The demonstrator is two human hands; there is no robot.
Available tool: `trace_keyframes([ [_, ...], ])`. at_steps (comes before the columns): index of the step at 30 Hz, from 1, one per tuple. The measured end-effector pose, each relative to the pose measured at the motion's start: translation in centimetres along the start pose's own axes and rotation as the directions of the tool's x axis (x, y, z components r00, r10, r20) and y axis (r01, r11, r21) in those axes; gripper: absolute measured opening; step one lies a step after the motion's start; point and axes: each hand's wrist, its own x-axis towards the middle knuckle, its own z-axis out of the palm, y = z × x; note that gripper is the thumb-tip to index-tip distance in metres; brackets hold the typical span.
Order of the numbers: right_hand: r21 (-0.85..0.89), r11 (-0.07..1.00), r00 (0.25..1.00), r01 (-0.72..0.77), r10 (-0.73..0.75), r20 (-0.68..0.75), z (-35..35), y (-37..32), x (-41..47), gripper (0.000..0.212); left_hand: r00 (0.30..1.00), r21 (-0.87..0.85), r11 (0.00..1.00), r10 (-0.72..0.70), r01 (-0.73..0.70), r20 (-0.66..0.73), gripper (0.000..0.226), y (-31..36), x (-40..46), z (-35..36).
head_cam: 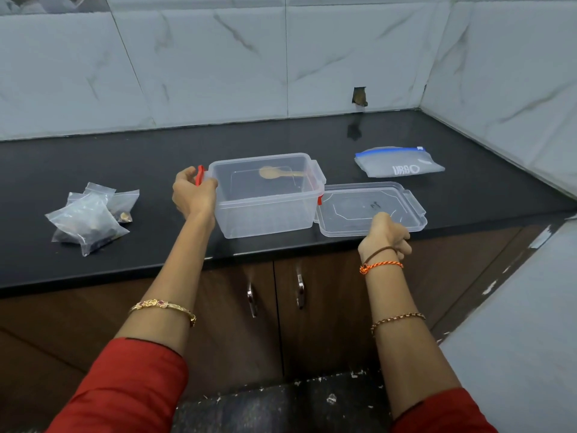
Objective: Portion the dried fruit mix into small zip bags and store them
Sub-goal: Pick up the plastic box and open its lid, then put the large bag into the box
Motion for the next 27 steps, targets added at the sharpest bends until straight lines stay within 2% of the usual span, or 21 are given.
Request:
trace_keyframes([
  [2,-0.035,0.998,0.999,0.043,-0.043,0.003,-0.1,-0.2,-0.5,0.073,0.999,0.059,0.998,0.033,-0.034,0.008,0.045,-0.1,0.0,-0.1],
  [5,-0.030,0.989,0.986,0.147,-0.149,-0.070,0.0,-0.4,-1.0,0.077,0.996,0.134,0.987,0.086,-0.089,0.029,0.045,-0.2,0.0,-0.2],
  [9,-0.016,0.910,0.890,0.415,-0.410,-0.197,0.5,-1.6,-1.6,0.055,0.975,0.293,0.930,0.212,-0.221,0.060,0.047,0.0,0.2,-0.4],
  [11,0.039,0.860,0.857,0.509,-0.502,-0.118,0.9,-2.6,-1.6,0.042,0.954,0.399,0.868,0.290,-0.295,0.075,0.044,0.6,0.1,-0.4],
  [13,0.149,0.861,0.871,0.486,-0.491,0.000,1.2,-3.8,-1.3,0.036,0.925,0.444,0.814,0.361,-0.375,0.120,0.041,1.5,-0.2,-0.2],
  [17,0.252,0.890,0.910,0.379,-0.409,0.075,1.5,-6.4,0.1,0.035,0.833,0.309,0.776,0.483,-0.550,0.271,0.036,3.7,-2.0,2.3],
  [21,0.113,0.877,0.866,0.467,-0.479,0.143,1.8,-8.9,3.0,0.030,0.762,0.115,0.798,0.508,-0.592,0.402,0.031,5.9,-5.6,7.1],
  [24,0.030,0.837,0.819,0.547,-0.542,0.186,1.3,-10.6,6.0,0.028,0.697,0.018,0.817,0.480,-0.577,0.533,0.026,6.8,-8.1,11.9],
  [27,-0.096,0.778,0.781,0.620,-0.601,0.171,0.0,-11.5,9.3,0.032,0.670,0.053,0.855,0.364,-0.516,0.647,0.027,6.4,-9.8,16.5],
])
